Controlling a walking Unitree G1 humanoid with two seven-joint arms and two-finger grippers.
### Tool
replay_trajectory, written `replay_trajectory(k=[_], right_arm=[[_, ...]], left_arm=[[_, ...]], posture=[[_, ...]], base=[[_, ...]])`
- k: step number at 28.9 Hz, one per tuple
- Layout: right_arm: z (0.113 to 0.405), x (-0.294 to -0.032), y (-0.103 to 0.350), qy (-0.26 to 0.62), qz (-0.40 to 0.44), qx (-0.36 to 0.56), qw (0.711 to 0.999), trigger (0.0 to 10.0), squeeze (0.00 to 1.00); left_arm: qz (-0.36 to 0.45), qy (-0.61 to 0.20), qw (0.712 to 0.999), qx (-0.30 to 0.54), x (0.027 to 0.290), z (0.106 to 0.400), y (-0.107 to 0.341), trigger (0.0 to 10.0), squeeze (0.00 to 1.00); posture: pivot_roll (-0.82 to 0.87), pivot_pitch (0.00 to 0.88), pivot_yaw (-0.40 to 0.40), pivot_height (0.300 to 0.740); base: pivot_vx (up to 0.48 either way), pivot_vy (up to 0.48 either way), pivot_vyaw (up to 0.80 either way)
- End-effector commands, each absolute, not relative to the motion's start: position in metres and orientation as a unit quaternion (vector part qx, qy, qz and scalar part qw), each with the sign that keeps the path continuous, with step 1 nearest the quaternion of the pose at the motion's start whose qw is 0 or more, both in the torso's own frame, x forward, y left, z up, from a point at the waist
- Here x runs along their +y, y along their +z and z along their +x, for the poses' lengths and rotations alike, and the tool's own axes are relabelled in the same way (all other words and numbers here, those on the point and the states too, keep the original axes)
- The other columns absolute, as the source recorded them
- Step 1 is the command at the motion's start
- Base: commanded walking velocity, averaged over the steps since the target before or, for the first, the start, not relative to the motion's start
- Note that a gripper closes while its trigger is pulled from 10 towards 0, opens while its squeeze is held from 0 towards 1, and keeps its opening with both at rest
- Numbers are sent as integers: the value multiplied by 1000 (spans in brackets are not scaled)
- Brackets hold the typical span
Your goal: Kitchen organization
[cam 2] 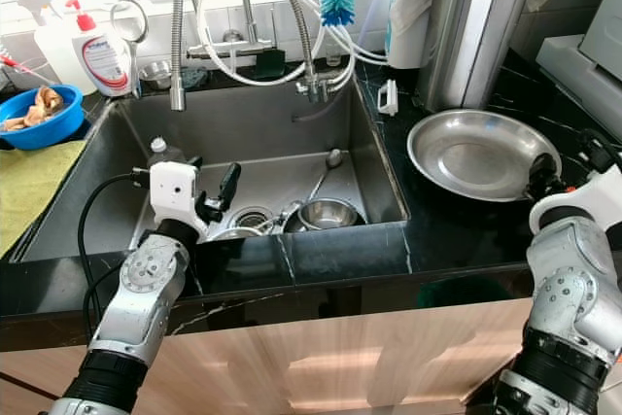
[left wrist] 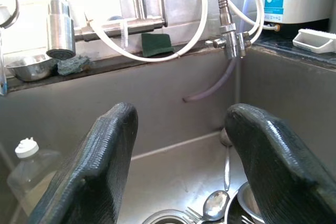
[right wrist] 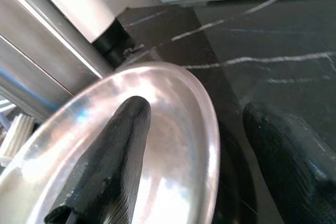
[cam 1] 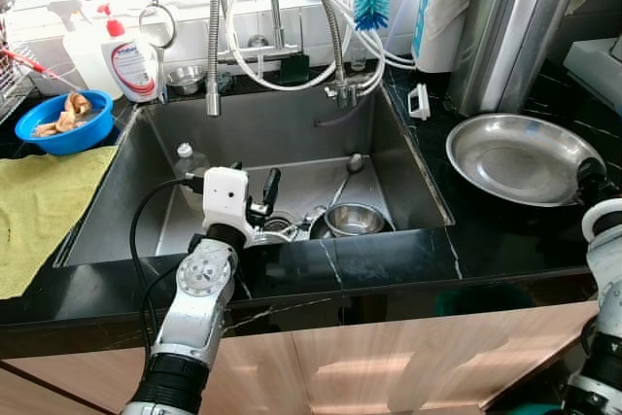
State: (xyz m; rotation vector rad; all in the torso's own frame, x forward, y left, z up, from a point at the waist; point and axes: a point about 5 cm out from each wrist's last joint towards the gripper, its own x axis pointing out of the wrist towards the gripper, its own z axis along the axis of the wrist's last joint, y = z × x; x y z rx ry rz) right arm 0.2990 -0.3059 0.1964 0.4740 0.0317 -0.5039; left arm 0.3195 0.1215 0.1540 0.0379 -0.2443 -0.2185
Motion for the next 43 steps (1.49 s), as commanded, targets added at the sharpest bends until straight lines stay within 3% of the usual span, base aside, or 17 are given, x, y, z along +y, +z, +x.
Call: replay_trajectory(k=[1, 14, 16, 28, 36, 43], right_arm=[[302, -306, 198, -245, 241, 20, 939, 10000, 0], [307, -308, 196, -245, 221, 44, 943, 10000, 0], [307, -311, 189, -254, 152, 68, 953, 10000, 0], [314, -306, 184, -222, 63, 99, 968, 10000, 0], [317, -305, 187, -220, 64, 93, 969, 10000, 0], [318, -310, 195, -259, 174, 47, 949, 10000, 0]], left_arm=[[21, -105, 987, -122, 124, 322, 157, 10000, 0], [21, -104, 987, -121, 125, 322, 156, 10000, 0], [21, -107, 987, -119, 124, 322, 156, 10000, 0], [21, -108, 987, -119, 125, 322, 157, 10000, 0], [23, -108, 986, -122, 125, 323, 158, 10000, 0], [37, -116, 984, -130, 123, 322, 161, 10000, 0]], posture=[[-119, 0, 77, 740], [-118, 0, 75, 740], [-118, 0, 76, 740], [-114, 0, 79, 740], [-112, 0, 79, 740], [-110, 0, 79, 740]], base=[[0, 0, 0], [0, 0, 0], [0, 0, 0], [0, 0, 0], [0, 0, 0], [0, 0, 0]])
